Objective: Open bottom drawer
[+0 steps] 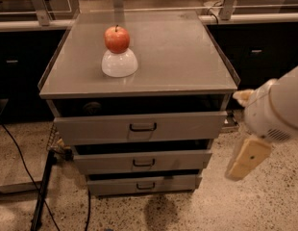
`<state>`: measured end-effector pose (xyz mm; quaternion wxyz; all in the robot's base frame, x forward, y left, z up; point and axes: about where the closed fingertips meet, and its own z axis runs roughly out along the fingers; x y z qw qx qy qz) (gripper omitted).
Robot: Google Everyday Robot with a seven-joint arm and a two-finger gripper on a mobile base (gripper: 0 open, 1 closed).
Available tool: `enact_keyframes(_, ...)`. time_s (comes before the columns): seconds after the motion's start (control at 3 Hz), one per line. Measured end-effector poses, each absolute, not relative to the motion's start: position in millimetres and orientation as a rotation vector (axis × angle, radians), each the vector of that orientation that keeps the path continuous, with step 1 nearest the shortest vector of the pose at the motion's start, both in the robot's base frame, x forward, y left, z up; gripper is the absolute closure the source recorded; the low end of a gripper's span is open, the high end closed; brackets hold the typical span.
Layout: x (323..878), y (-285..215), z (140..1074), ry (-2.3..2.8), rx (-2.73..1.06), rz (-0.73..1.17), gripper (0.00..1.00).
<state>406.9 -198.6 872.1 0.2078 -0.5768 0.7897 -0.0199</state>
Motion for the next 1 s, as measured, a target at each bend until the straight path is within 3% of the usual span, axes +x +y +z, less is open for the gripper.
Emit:
enact_keyframes(0.33,392.6,-190.1,812.9,2.228,-1.565,-0.008,0.00)
enact_keyframes(1.0,388.9,-195.5,781.6,2.234,-1.604,-0.057,0.00)
